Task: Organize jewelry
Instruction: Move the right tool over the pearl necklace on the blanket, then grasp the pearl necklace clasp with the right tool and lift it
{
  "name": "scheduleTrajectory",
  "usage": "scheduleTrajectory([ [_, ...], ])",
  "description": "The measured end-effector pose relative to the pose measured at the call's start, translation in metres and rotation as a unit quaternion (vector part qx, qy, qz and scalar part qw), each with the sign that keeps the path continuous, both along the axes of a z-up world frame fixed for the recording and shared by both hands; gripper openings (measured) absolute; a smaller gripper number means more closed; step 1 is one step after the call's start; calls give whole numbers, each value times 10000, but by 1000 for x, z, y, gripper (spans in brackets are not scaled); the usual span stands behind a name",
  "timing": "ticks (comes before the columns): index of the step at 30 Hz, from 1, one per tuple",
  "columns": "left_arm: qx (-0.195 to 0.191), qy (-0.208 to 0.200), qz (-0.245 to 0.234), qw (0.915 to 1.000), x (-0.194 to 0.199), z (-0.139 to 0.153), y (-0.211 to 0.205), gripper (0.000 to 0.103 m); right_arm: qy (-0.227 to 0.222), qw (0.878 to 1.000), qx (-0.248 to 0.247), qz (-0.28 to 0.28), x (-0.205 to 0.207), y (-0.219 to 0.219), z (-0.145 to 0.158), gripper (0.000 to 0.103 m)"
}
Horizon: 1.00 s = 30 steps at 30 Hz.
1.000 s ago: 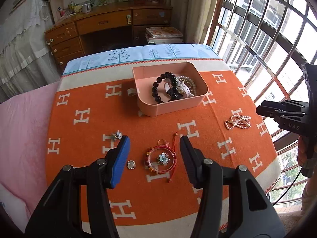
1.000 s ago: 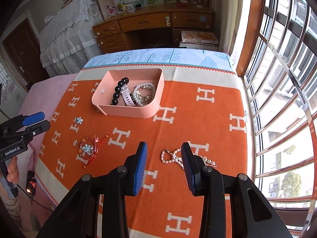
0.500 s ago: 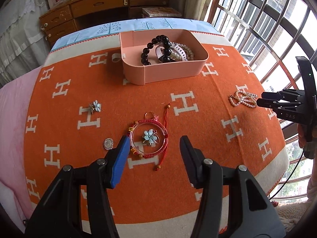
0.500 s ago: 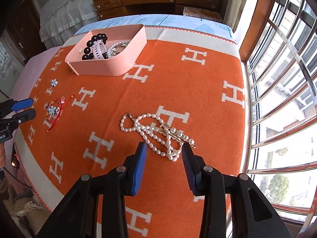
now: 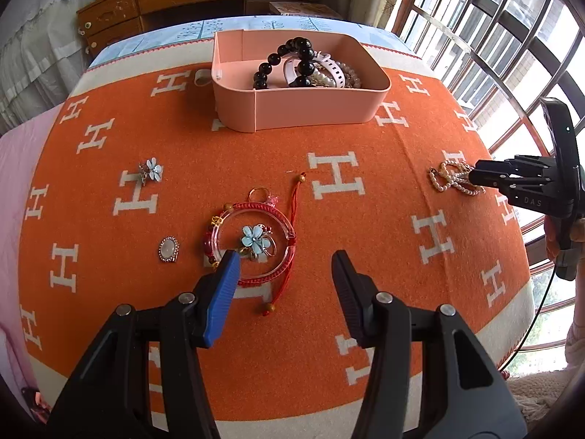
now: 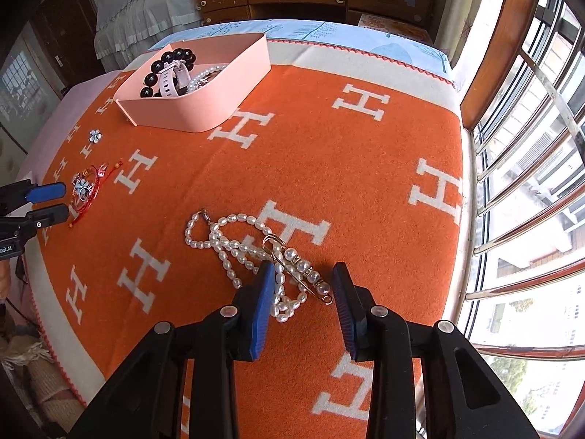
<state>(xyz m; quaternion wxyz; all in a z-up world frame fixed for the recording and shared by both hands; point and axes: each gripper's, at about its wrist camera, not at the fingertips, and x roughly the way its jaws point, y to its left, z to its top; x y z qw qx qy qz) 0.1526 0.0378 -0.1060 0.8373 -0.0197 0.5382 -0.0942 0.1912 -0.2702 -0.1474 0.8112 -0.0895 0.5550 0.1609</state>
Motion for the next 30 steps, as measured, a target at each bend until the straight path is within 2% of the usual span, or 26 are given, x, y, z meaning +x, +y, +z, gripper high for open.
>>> scheduleTrajectory([
  [1,-17,14,35,10000,1,-1,1,49,30,10000,75,-15,2,-2,-1,32],
  [4,-56,71,135,9999,5,-4,5,49,39,9999,99,40,5,-2,-1,21],
  [5,-65,87,157,9998,6,-5,6,49,72,9999,136,38,6,-2,-1,14],
  [8,-73,100,193,9997,8,-6,8,49,207,9989,410,-74,9,-6,-2,8],
  [14,-47,21,198,9998,8,-4,10,49,170,9961,741,-443,8,-18,2,8],
  [21,-73,-125,265,9995,0,5,22,49,-84,9875,1259,-944,-3,-33,24,8],
  [25,-105,-132,336,9993,-2,5,29,49,-179,9844,1491,-915,-15,-23,33,8],
  [30,-100,-133,284,9995,-6,4,27,49,-271,9904,1189,-646,-28,4,27,8],
])
